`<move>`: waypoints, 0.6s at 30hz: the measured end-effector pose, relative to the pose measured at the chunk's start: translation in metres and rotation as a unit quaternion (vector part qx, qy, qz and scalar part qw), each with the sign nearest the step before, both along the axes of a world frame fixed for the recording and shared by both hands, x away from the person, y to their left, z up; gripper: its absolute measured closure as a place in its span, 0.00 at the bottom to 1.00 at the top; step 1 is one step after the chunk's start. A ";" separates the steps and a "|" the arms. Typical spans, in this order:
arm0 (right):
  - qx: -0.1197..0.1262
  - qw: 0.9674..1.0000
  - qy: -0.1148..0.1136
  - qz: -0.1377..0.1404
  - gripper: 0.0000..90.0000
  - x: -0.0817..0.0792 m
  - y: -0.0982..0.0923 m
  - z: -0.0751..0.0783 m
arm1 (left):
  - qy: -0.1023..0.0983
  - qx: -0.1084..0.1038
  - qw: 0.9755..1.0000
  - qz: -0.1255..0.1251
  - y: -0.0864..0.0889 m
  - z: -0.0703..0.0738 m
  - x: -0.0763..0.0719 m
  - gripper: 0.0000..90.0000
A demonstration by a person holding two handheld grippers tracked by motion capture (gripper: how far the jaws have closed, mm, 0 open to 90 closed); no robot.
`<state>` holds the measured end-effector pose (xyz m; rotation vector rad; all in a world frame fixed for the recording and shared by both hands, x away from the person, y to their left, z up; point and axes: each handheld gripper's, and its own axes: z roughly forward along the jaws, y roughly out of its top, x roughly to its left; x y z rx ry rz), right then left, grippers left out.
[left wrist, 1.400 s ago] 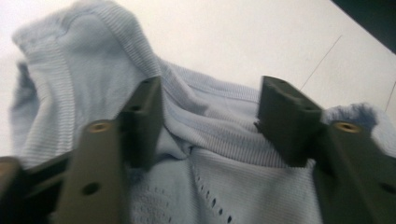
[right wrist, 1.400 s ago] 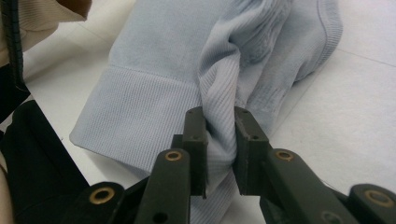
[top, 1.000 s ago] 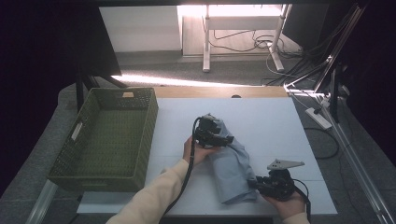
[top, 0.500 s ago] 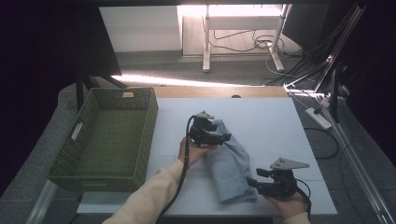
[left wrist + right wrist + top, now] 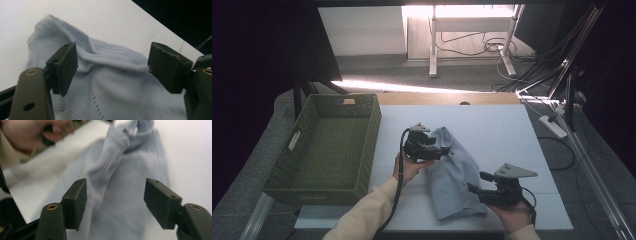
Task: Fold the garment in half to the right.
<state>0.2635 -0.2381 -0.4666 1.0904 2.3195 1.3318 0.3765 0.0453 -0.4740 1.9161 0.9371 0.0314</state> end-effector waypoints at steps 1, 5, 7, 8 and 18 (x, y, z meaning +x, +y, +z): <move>0.003 1.000 -0.001 0.005 0.38 0.003 0.009 0.003 | 0.001 0.000 1.000 0.001 0.001 -0.001 -0.001 0.28; -0.012 0.999 -0.001 0.036 0.37 0.011 0.048 0.004 | 0.006 -0.003 1.000 0.000 0.002 -0.005 -0.002 0.28; -0.016 0.998 0.010 0.057 0.37 0.012 0.061 0.002 | 0.008 -0.006 1.000 0.000 0.003 -0.006 -0.001 0.28; -0.023 0.998 0.013 0.063 0.38 0.012 0.068 0.000 | 0.008 -0.006 1.000 0.000 0.003 -0.006 -0.001 0.28; -0.038 0.998 0.012 0.051 0.94 0.018 0.059 0.000 | -0.002 -0.012 1.000 0.009 0.013 0.000 -0.004 0.28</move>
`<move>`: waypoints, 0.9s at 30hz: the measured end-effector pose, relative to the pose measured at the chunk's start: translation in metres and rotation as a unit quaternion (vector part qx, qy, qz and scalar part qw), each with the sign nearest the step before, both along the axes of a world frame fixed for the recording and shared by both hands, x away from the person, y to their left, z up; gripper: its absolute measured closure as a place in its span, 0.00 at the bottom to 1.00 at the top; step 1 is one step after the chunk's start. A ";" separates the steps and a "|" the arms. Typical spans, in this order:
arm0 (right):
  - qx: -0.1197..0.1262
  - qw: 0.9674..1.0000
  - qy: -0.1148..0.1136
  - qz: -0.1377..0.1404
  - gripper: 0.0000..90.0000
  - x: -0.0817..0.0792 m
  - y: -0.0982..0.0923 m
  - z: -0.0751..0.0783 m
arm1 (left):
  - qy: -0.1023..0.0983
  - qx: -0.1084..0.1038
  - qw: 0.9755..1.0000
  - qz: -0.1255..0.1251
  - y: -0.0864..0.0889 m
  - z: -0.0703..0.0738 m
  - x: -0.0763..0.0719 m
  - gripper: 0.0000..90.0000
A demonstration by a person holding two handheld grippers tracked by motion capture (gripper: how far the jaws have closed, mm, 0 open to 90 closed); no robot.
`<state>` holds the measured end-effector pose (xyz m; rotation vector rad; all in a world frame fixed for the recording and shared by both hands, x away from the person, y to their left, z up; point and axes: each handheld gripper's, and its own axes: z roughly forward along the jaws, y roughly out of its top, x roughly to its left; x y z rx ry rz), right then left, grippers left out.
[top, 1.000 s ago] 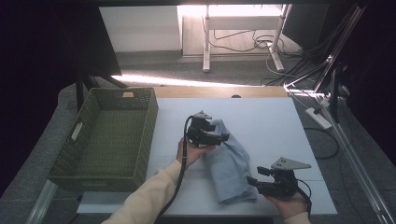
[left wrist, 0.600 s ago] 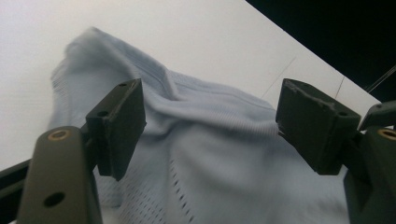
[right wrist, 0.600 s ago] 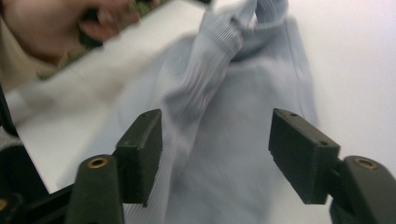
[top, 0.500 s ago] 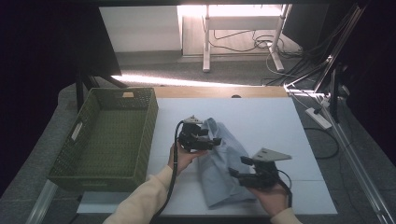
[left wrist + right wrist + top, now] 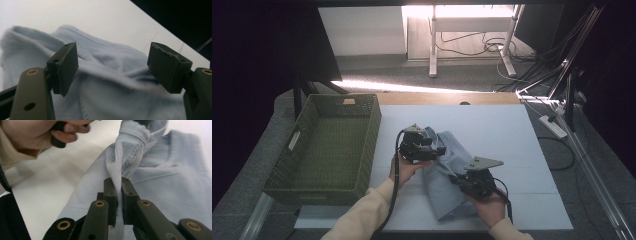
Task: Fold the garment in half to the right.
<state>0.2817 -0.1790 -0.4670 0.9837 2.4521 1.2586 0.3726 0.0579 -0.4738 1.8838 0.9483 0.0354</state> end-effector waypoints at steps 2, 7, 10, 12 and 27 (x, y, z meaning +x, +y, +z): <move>0.004 1.000 -0.003 -0.010 0.94 0.000 -0.007 0.004 | -0.003 -0.002 1.000 -0.001 0.002 0.002 -0.001 0.28; 0.011 0.999 -0.002 -0.045 0.95 0.001 -0.033 0.006 | -0.009 -0.001 1.000 0.000 0.009 0.005 -0.005 0.28; 0.011 0.998 0.001 -0.066 0.95 0.001 -0.049 0.006 | -0.007 0.000 1.000 0.001 0.012 0.004 -0.007 0.28; 0.003 0.997 0.011 -0.076 0.94 0.002 -0.057 0.002 | -0.004 0.002 1.000 0.000 0.013 0.002 -0.007 0.28; -0.043 0.993 0.069 -0.087 0.91 0.008 -0.063 -0.024 | -0.013 0.038 0.998 -0.048 -0.009 -0.013 -0.001 0.88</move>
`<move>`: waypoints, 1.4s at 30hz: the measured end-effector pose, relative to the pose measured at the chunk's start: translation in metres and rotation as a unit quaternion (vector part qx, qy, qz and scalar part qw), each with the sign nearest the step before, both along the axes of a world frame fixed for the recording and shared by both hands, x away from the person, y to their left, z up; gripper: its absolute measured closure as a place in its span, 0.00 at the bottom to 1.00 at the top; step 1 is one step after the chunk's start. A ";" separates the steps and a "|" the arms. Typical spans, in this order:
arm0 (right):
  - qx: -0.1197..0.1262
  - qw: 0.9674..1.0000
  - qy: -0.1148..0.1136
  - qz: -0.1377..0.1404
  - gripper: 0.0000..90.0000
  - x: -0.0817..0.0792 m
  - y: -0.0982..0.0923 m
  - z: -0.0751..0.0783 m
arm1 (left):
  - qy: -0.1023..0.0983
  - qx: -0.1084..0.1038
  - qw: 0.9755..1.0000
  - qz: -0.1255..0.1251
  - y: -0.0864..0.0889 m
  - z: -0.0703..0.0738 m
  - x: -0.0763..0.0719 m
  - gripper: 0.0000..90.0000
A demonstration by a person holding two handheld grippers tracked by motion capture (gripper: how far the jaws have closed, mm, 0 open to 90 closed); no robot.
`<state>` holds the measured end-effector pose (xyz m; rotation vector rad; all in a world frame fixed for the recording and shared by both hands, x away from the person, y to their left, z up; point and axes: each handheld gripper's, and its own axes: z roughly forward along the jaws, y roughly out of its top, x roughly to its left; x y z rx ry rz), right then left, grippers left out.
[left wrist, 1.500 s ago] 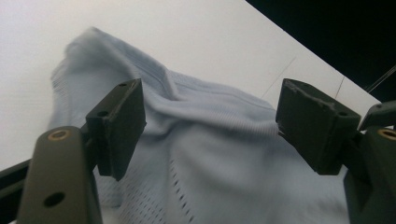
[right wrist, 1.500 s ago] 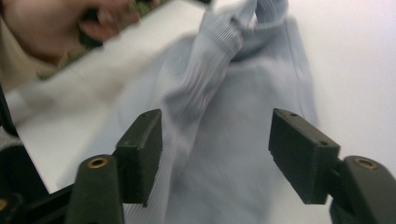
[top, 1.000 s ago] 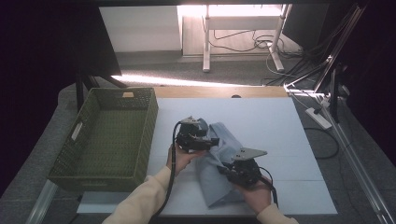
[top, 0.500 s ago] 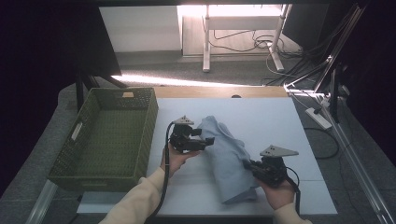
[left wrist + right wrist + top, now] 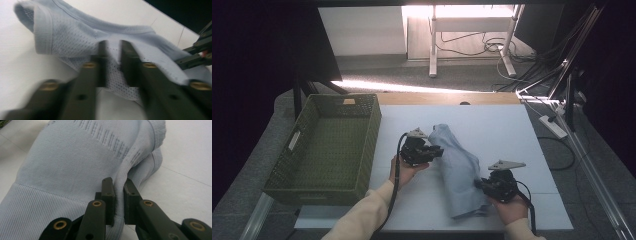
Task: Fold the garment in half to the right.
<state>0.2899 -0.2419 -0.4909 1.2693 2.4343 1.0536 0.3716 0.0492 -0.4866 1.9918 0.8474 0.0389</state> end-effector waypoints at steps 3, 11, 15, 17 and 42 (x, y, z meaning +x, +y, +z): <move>-0.003 1.000 0.001 0.001 0.91 0.001 -0.001 -0.001 | 0.000 0.028 1.000 -0.010 -0.010 -0.006 0.006 0.96; -0.012 1.000 0.012 0.003 0.93 0.001 -0.003 -0.002 | 0.028 0.066 0.997 0.004 -0.021 -0.029 0.025 0.97; -0.008 1.000 0.026 0.005 0.91 0.003 -0.005 -0.006 | 0.043 0.060 0.997 0.004 -0.020 -0.036 0.029 0.98; -0.006 1.000 0.021 0.004 0.78 0.003 -0.004 -0.004 | 0.042 0.063 0.997 0.005 -0.020 -0.036 0.030 0.98; 0.009 0.984 -0.016 0.180 1.00 0.012 0.080 0.017 | 0.049 0.058 0.997 0.002 -0.016 -0.037 0.031 0.97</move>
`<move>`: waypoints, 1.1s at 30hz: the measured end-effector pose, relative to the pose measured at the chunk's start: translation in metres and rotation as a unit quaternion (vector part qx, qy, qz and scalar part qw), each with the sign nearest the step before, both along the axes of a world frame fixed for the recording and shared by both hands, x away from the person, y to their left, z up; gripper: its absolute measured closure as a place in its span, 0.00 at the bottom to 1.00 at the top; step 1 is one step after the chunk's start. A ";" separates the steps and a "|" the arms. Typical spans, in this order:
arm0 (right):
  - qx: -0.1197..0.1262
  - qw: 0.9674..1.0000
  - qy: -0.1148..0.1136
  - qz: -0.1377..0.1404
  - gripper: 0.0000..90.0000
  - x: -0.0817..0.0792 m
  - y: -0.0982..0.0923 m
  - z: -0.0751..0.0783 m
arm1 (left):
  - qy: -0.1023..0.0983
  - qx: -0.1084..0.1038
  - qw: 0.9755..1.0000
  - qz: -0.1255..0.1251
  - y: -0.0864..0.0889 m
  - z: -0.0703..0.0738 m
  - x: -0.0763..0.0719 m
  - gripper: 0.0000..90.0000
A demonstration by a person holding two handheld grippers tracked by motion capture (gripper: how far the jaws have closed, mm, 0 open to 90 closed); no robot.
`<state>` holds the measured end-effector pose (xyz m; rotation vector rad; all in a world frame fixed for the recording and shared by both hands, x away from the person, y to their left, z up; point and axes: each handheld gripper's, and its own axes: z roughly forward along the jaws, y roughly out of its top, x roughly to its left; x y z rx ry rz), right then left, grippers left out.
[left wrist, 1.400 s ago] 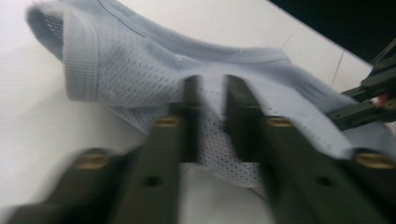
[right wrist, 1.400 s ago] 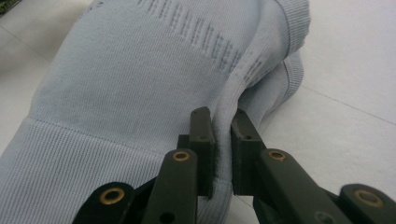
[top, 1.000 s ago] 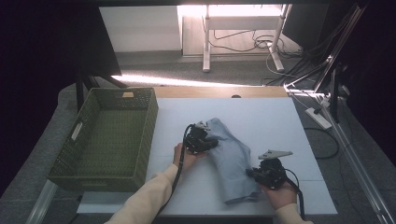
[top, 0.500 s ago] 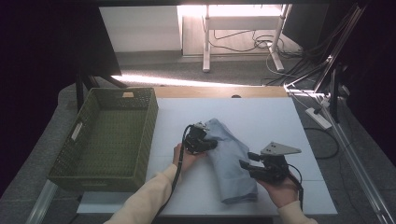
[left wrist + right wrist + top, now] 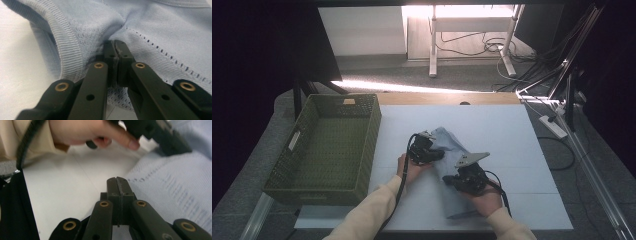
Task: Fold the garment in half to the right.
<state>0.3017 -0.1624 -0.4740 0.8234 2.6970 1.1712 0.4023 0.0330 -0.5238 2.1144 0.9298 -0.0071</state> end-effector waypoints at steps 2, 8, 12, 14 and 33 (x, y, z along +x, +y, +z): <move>-0.006 1.000 0.007 0.002 1.00 0.000 -0.002 -0.005 | 0.001 0.001 1.000 0.002 0.000 0.000 0.000 0.98; -0.025 1.000 0.019 0.000 1.00 -0.001 -0.008 -0.017 | 0.003 0.003 1.000 0.002 0.001 -0.002 0.002 0.98; -0.040 0.999 0.018 0.001 1.00 -0.002 -0.008 -0.023 | 0.004 0.005 1.000 0.007 0.001 -0.003 0.003 0.98; -0.043 0.999 0.015 0.003 1.00 -0.003 -0.008 -0.025 | 0.005 0.002 1.000 0.008 0.003 -0.004 0.004 0.98; -0.020 1.000 0.012 0.006 1.00 -0.009 -0.020 -0.018 | 0.015 0.007 0.998 0.062 0.007 -0.010 0.030 0.98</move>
